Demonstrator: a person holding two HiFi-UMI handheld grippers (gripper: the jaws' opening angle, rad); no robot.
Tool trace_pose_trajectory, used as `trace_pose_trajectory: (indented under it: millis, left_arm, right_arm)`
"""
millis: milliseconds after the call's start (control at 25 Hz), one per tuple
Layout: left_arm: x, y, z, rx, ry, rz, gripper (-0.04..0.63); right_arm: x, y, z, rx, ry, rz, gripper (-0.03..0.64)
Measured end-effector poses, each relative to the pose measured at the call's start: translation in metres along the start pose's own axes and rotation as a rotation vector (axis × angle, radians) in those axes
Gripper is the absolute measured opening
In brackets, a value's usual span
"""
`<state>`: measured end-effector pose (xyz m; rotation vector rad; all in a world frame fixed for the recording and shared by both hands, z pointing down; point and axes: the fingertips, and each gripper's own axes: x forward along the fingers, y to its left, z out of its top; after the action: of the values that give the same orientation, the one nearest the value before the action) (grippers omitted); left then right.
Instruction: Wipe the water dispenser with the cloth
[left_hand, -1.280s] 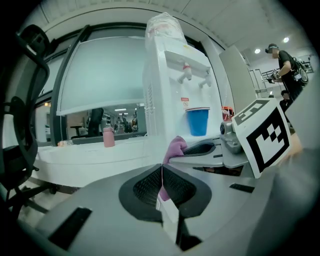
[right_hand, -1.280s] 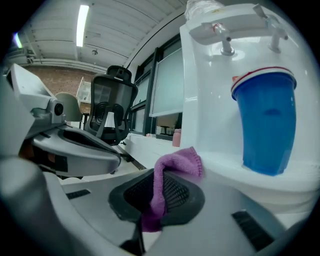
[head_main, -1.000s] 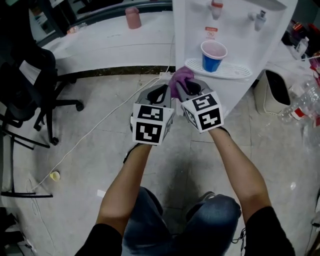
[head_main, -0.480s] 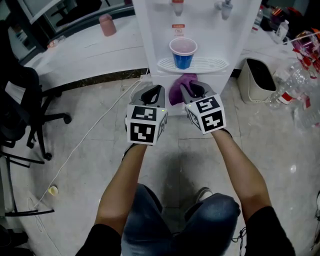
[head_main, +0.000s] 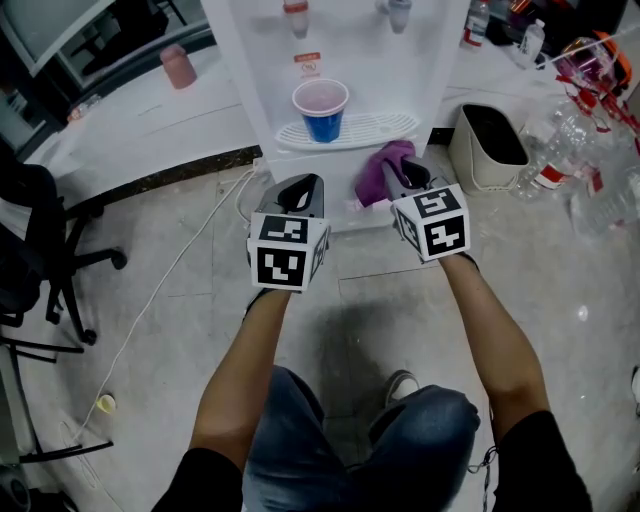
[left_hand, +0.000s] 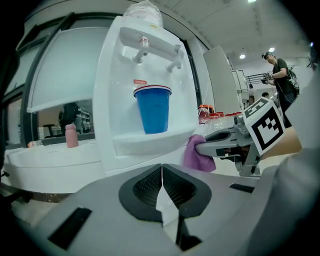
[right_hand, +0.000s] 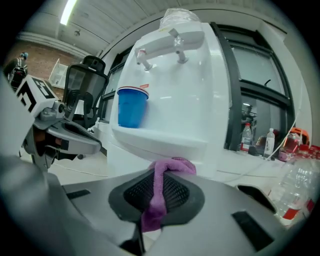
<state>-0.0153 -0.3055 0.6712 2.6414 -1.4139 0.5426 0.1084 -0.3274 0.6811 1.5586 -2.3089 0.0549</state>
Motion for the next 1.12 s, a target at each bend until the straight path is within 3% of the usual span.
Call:
trace_pose_trajectory:
  millis: [280,480,680,1120]
  left_arm:
    - [0.007,-0.011,0.002,0.006,0.000,-0.024,0.026]
    - [0.007,-0.011,-0.002,0.005,0.006,-0.024,0.026]
    - [0.003,-0.002,-0.010,-0.006,0.009,-0.009,0.026]
    - [-0.030,0.037,-0.053,-0.049,0.041,0.061,0.026]
  right_arm:
    - [-0.016,-0.040,-0.010,0.010,0.020,-0.078,0.032]
    - [-0.018,-0.034,-0.006,-0.011,0.016,-0.064,0.032]
    - [-0.022,-0.002,0.009,-0.057,-0.029,-0.009,0.032]
    - [0.014,0.109,0.022,-0.063,-0.086,0.199,0.032]
